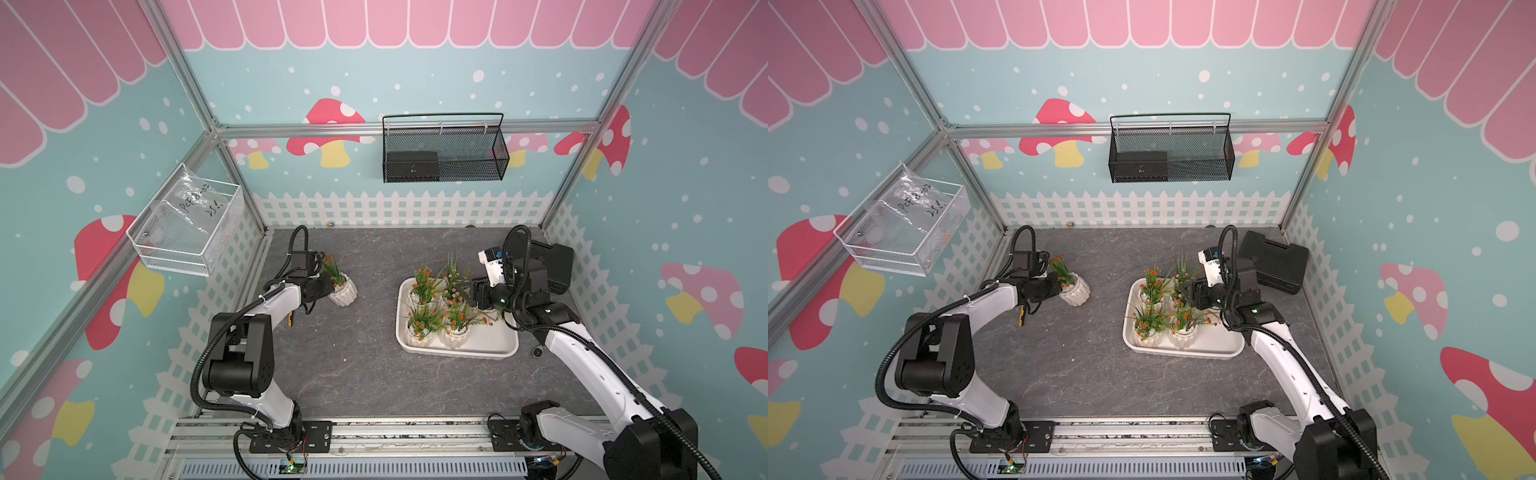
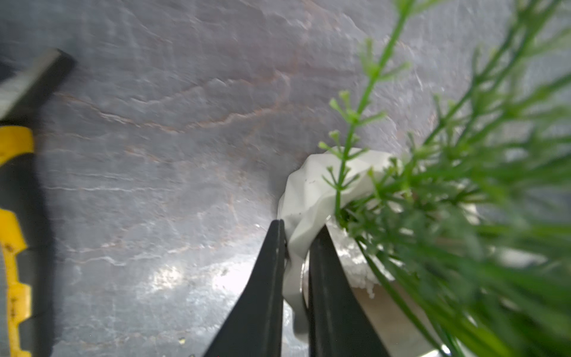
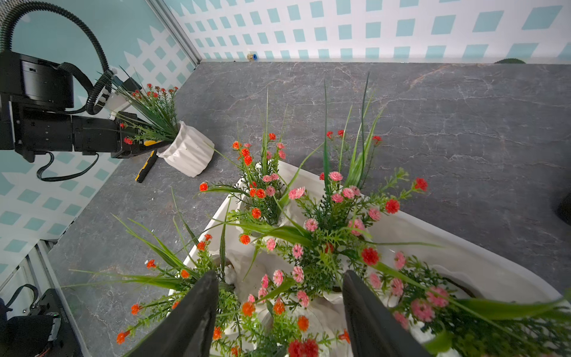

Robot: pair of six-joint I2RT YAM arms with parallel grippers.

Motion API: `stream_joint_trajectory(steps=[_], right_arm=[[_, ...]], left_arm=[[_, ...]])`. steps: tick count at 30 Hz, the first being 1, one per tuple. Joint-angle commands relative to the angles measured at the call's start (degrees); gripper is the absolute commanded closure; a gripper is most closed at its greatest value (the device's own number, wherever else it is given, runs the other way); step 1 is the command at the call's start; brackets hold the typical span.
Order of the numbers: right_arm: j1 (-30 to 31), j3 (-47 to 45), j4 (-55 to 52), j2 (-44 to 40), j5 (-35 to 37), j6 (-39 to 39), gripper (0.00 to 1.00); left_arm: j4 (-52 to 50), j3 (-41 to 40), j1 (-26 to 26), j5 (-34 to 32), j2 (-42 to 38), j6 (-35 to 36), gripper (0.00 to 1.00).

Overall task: Put the potted gypsophila into the storage box
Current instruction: Pick up the baby's breath potted plant from the center of the board, then move the storage box to the center of the board.

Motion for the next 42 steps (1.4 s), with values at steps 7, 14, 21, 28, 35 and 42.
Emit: stream_joint_trajectory(steps=[7,14,21,28,35,42], right_arm=[[-5.81,-3.9,-2.61,-3.75,-2.23,3.51,0.29],[-20.12,-6.99,-3.01,-4.91,-3.45,5.24,0.29],[-31.64,-8.42,-3.76,-5.84,0.57,6.76,0.29],[-37.95,-12.4,-2.92,-7.27,-0.35,10.07,0.37],[-36.95,-16.76,0.49,-1.9,-11.43,8.29,0.44],[-35.16,-18.37,1.93,-0.24,-9.38,8.76,0.48]], left_arm=[[-1.8,2.32,-4.7,2.72,-10.74,2.64,1.0],[-3.89,2.89,-9.1,0.94,-16.63,2.59,1.0],[-4.38,3.09,-12.03,1.06,-18.41,3.53,1.0],[-4.06,3.58,-13.32,2.49,-17.79,5.08,1.0],[-4.24,3.3,-13.44,2.47,-19.24,6.54,1.0],[-3.9,3.47,-13.89,3.72,-19.12,6.39,1.0]])
